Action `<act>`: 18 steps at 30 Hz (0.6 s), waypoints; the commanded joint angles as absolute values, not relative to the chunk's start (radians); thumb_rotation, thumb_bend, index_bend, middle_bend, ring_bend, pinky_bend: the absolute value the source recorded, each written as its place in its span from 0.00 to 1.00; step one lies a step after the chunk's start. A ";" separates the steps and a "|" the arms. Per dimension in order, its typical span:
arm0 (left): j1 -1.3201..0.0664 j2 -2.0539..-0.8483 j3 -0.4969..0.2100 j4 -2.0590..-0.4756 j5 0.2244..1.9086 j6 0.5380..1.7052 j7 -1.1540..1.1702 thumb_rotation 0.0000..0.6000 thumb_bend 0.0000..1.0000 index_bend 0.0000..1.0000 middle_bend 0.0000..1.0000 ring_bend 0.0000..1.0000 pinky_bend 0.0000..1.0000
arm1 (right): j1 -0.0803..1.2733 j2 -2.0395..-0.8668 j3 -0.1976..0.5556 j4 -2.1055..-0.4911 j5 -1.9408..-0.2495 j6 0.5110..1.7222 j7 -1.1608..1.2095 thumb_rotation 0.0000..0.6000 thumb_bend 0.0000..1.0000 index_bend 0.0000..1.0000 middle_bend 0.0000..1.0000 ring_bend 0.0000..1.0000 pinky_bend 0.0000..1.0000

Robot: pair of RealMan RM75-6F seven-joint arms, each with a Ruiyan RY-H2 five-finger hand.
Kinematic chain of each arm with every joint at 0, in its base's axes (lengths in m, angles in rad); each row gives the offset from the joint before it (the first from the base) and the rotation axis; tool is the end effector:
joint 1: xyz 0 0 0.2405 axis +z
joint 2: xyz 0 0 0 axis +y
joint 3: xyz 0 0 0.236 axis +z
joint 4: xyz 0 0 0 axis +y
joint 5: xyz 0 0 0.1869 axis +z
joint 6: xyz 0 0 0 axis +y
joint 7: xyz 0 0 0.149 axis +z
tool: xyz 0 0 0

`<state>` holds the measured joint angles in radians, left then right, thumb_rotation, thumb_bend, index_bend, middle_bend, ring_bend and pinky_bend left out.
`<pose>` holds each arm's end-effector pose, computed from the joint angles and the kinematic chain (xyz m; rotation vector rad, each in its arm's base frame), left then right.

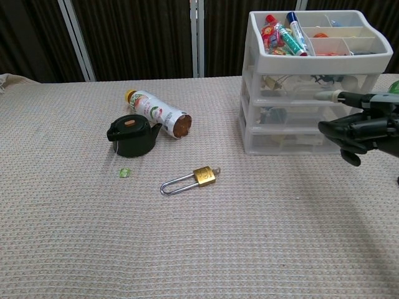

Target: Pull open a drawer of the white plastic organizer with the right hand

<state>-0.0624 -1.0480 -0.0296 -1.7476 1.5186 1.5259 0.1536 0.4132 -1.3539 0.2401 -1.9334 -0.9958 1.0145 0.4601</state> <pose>-0.2650 0.1711 0.1827 -1.4102 -0.8264 -0.8454 -0.1641 -0.2554 0.0508 0.9874 -2.1039 1.3882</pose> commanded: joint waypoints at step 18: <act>-0.061 -1.041 -0.031 -1.753 1.510 1.523 0.162 1.00 0.10 0.00 0.00 0.00 0.00 | 0.439 -1.416 0.288 -1.889 -0.930 0.996 0.439 1.00 0.38 0.00 0.73 0.83 0.74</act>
<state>-0.0608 -1.0408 -0.0314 -1.7533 1.5100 1.5227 0.1623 0.4383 -1.4138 0.2868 -1.8909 -0.9313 0.9957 0.4405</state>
